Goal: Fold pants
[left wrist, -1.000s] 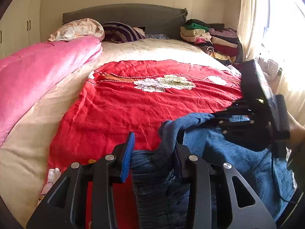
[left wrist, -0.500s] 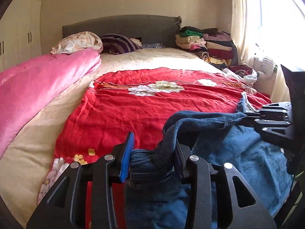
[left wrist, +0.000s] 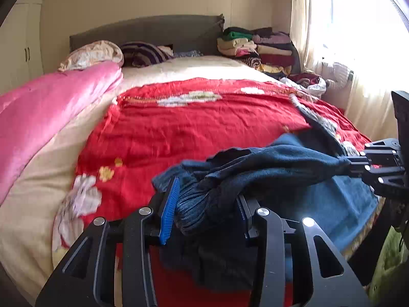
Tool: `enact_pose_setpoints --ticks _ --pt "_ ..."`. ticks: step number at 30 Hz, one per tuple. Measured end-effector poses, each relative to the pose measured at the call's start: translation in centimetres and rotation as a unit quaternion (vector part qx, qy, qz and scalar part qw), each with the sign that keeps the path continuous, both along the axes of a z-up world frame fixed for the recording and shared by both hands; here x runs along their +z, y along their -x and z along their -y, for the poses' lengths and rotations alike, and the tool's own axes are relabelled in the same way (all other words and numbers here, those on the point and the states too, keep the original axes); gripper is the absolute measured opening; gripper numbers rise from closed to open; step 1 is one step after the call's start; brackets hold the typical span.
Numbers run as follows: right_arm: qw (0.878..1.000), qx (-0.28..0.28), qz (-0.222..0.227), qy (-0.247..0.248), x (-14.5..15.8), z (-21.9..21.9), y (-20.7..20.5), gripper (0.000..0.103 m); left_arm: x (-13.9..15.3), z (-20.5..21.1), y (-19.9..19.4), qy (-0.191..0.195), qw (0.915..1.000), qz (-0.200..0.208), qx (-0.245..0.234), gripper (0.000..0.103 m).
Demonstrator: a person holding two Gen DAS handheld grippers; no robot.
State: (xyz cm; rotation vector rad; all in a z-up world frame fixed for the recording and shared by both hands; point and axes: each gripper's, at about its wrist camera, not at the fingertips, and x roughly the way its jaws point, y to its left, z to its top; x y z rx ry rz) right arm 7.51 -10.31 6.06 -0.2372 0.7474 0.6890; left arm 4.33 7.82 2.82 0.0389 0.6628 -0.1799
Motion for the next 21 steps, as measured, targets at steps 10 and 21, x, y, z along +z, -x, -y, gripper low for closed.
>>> enact_pose_setpoints --ticks 10,21 --pt "0.999 0.02 -0.032 0.014 -2.6 -1.1 4.5 0.002 -3.0 -1.3 2.7 0.006 0.9984 -0.057 0.0 0.044" --pt "0.997 0.059 -0.053 -0.004 -3.2 -1.9 6.6 0.002 -3.1 -3.7 4.2 0.031 0.9955 -0.083 0.034 0.059"
